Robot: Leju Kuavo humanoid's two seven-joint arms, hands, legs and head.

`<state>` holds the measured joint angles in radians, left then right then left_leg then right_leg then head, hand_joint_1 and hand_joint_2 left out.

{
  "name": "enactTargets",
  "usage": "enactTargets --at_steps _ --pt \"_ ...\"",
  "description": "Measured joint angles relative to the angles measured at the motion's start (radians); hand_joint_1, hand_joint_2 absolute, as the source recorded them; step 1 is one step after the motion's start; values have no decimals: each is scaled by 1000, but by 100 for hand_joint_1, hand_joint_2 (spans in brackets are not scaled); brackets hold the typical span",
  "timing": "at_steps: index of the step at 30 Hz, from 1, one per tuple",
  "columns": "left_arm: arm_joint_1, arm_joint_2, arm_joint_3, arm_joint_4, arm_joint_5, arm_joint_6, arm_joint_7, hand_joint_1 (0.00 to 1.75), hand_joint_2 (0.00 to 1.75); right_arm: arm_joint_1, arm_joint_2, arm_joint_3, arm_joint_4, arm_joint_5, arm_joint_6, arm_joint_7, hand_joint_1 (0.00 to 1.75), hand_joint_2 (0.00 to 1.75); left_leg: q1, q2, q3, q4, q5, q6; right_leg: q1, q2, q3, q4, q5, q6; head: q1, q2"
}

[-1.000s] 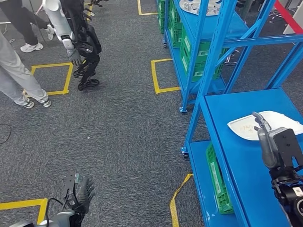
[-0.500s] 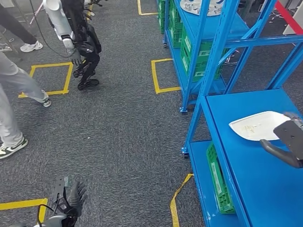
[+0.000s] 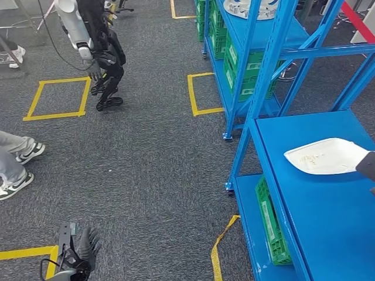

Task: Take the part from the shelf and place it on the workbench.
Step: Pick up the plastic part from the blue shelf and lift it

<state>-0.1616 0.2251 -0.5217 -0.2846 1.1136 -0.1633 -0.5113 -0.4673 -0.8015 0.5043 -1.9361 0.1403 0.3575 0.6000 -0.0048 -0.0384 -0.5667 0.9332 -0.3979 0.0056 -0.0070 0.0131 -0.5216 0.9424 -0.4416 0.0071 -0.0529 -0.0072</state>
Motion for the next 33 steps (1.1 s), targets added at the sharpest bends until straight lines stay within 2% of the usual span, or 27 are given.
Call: enactTargets --at_steps 3,10,18,21,26,29,33 --pt "1 1 6 0 0 -2 0 0 0 -8 -32 -3 -3 -12 30 8 0 175 0 0 0 0 0 0 0 0 0 0 0 0 0 0" --pt "-3 2 15 0 -12 -2 18 0 0 -40 -87 46 -7 -5 199 68 0 175 0 0 0 0 0 0 0 0 0 0 0 0 0 0" --pt "-9 1 17 0 -19 -1 20 0 0 -75 -118 116 8 48 235 54 0 175 0 0 0 0 0 0 0 0 0 0 0 0 0 0" --pt "-13 -1 17 0 -23 -1 25 0 0 -87 -120 143 29 95 243 26 0 175 0 0 0 0 0 0 0 0 0 0 0 0 0 0" --pt "-20 -7 18 0 -30 2 31 0 0 -122 -118 202 111 185 242 -72 0 175 0 0 -1 0 0 0 0 0 0 0 0 0 0 0" --pt "-26 -12 18 0 -35 2 33 0 0 -157 -101 252 190 220 235 -135 0 175 0 -1 -1 0 0 0 0 -1 1 0 0 0 0 0" --pt "-32 -16 19 0 -47 0 39 0 0 -190 -67 312 296 236 191 -177 0 175 0 -2 -1 0 1 1 0 -3 1 0 0 0 0 0"
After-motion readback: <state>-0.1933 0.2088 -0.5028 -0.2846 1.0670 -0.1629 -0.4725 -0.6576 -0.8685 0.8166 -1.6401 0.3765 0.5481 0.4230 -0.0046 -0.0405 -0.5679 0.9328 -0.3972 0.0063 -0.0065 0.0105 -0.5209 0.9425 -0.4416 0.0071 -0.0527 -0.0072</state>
